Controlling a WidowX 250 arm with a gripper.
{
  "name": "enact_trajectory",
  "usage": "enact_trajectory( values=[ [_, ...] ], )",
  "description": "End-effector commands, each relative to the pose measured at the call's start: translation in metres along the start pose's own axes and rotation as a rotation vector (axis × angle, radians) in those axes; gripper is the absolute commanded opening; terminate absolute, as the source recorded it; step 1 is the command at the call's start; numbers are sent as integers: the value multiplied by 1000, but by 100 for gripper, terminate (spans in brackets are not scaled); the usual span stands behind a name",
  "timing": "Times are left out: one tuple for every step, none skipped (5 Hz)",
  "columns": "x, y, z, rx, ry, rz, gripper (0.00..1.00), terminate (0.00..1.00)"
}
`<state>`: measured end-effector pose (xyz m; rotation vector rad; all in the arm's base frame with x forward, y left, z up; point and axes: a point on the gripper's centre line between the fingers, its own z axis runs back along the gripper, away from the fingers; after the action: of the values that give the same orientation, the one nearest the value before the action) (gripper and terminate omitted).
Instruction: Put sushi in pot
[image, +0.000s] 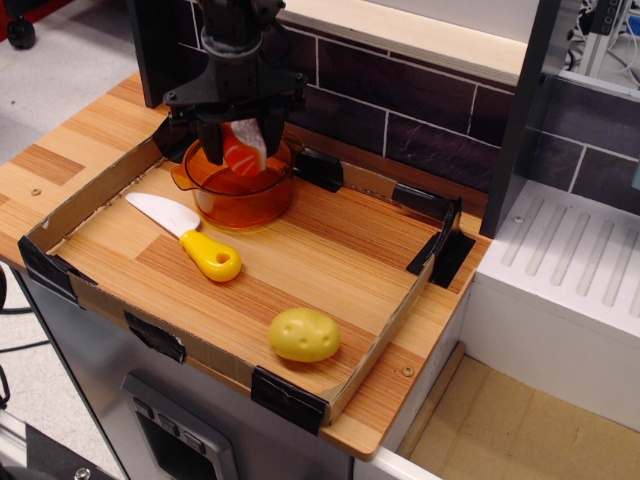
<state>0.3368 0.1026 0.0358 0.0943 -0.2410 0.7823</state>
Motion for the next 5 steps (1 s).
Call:
enact_trajectory(
  values=[
    [12,4,36,-54,8,28,100,0],
    [15,6,60,-110,24,39,100,0],
    [13,1,87,-142,53,34,100,0],
    [10,-2,104,-146,74,0,100,0],
    [10,-2,104,-146,74,0,100,0]
  ],
)
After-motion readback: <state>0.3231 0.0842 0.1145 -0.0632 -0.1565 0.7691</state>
